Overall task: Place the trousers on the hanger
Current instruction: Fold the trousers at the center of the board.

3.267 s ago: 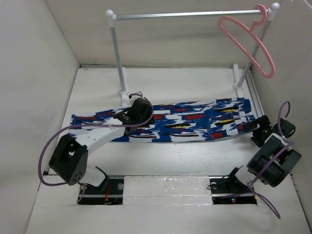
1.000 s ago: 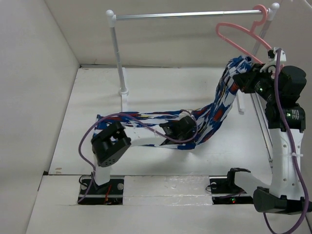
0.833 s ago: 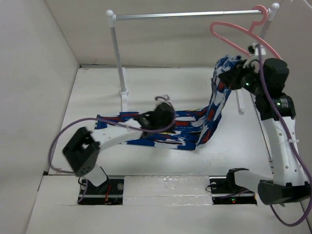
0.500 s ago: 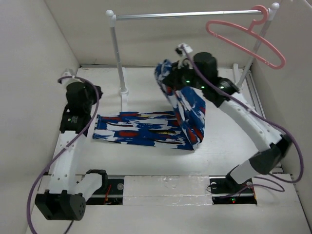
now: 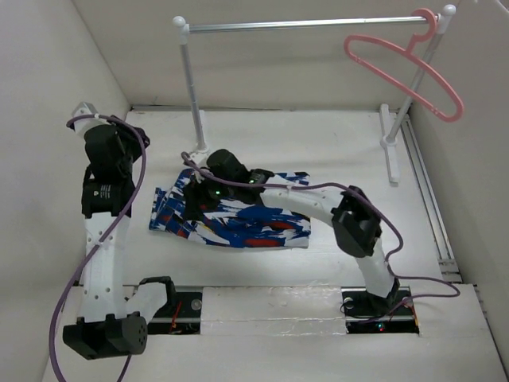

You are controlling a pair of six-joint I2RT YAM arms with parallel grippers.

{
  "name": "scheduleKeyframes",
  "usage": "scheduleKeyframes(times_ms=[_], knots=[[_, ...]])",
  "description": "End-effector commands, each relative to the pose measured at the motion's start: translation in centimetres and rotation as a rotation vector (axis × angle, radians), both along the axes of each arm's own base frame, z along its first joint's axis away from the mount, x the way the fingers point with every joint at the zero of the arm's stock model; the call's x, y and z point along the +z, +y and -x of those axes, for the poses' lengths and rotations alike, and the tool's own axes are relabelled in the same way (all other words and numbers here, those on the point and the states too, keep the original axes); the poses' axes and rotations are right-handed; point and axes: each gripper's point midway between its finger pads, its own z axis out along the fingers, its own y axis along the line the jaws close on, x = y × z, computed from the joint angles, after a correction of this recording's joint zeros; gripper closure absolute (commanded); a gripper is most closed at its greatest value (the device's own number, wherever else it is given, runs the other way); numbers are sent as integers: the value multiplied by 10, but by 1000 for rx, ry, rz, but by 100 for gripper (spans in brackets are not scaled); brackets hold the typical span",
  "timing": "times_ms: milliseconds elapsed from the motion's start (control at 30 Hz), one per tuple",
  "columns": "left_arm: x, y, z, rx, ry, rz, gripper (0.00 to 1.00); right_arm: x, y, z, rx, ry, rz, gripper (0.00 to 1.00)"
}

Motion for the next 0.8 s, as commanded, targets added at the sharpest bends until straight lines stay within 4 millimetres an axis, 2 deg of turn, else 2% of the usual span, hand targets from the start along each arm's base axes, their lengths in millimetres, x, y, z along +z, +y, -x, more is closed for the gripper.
scheduleKeyframes(times_ms=[0, 33, 67, 100, 133, 167, 200, 233, 267, 300, 333, 367, 400, 433, 467, 500, 533, 567, 633, 667, 767], knots=[[-75, -20, 4, -106, 145, 44, 63, 66, -64, -22, -23, -99, -125, 20], [-84, -28, 1, -154, 137, 60, 63, 82, -84, -18, -17, -146, -134, 23], [-118, -38, 5, -200, 202, 87, 63, 76, -104, -25, -49, -157, -106, 33], [-134, -46, 1, -229, 221, 102, 63, 40, -127, -20, -79, -120, -18, 43], [-149, -53, 0, -252, 248, 108, 63, 47, -145, -17, -96, -155, -16, 56], [-170, -62, 2, -291, 290, 124, 64, 34, -163, -22, -133, -142, 15, 84], [-179, -74, 1, -332, 305, 130, 63, 22, -178, -24, -159, -129, 40, 94], [-193, -82, -7, -364, 326, 147, 63, -11, -197, -17, -166, -79, 97, 100], [-205, -89, -8, -398, 350, 173, 63, -17, -211, -16, -186, -71, 110, 100], [-220, -97, -15, -425, 377, 193, 63, -26, -230, -26, -241, -65, 132, 100], [-227, -100, -17, -441, 390, 202, 63, -49, -248, -23, -270, -45, 178, 100], [-231, -101, -23, -454, 387, 202, 63, -49, -260, -26, -301, -55, 180, 100], [-250, -103, -25, -450, 438, 207, 64, -53, -275, -37, -345, -56, 177, 100], [-258, -102, -25, -432, 467, 216, 64, -62, -284, -38, -358, -44, 188, 100], [-265, -89, -28, -366, 494, 206, 64, -75, -294, -35, -374, -16, 213, 100], [-285, -79, -20, -307, 569, 223, 66, -84, -299, -36, -384, 1, 225, 100], [-292, -69, -18, -264, 589, 236, 66, -90, -303, -35, -390, 9, 228, 100], [-304, -52, -10, -196, 617, 260, 67, -105, -312, -29, -404, 36, 254, 100], [-331, -33, 12, -104, 711, 298, 68, -126, -322, -19, -425, 66, 289, 100], [-334, -26, 14, -72, 716, 305, 68, -126, -322, -19, -434, 71, 292, 100], [-351, -12, 40, 30, 790, 365, 71, -153, -333, -4, -445, 120, 334, 100]])
